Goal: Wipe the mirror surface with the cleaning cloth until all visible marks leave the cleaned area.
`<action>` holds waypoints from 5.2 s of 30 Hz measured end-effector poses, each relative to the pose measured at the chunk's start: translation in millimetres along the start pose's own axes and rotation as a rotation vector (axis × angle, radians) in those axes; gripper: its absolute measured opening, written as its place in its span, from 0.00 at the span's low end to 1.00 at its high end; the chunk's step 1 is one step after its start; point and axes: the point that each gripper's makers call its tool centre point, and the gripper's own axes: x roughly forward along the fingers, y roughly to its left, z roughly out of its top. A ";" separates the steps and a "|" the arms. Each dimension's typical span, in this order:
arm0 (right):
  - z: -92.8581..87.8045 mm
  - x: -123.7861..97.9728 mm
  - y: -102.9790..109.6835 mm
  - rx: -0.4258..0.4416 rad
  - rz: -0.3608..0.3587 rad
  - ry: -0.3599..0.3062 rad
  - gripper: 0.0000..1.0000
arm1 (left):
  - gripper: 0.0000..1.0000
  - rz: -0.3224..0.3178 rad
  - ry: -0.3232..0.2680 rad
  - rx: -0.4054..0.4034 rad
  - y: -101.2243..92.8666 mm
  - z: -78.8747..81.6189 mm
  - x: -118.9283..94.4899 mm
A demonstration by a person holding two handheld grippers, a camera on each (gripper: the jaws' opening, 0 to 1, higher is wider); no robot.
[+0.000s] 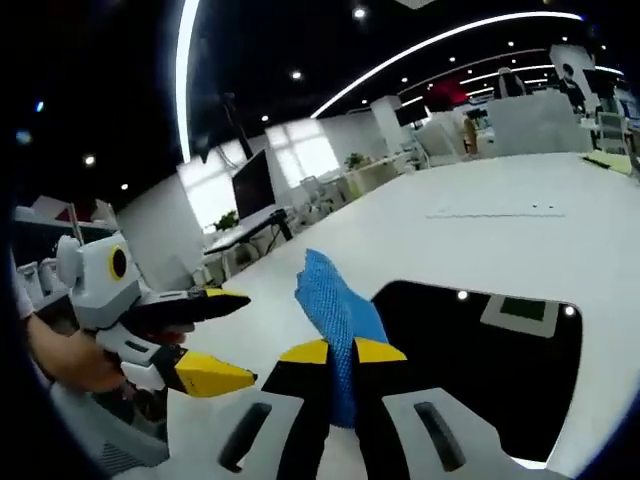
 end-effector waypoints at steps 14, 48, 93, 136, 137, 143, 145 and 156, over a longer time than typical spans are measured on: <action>11.0 -80.4 -79.2 0.041 -0.229 -0.064 0.03 | 0.73 -0.031 0.008 0.024 -11.0 -0.2 1.1; 7.4 -172.0 -178.3 -0.008 -0.674 -0.042 0.23 | 0.73 -0.042 0.047 0.056 -17.1 -9.7 3.9; 10.9 -157.9 -177.2 0.049 -0.625 -0.075 0.09 | 0.71 -0.036 0.074 0.053 -13.4 -17.1 4.9; -22.9 -151.6 -203.4 0.051 -0.674 0.014 0.15 | 0.71 -0.043 0.070 0.065 -15.0 -16.9 5.0; -23.0 -151.9 -202.4 0.038 -0.681 0.017 0.15 | 0.71 -0.043 0.069 0.065 -15.0 -16.5 4.9; -22.8 -149.5 -200.7 0.018 -0.667 0.040 0.15 | 0.71 -0.045 0.069 0.070 -16.2 -15.7 5.2; -22.8 -150.2 -200.3 0.027 -0.665 0.035 0.15 | 0.71 -0.045 0.067 0.073 -16.2 -15.1 5.3; 3.4 -168.1 -183.5 -0.038 -0.637 -0.048 0.24 | 0.72 -0.056 0.030 0.047 -16.3 -9.0 6.2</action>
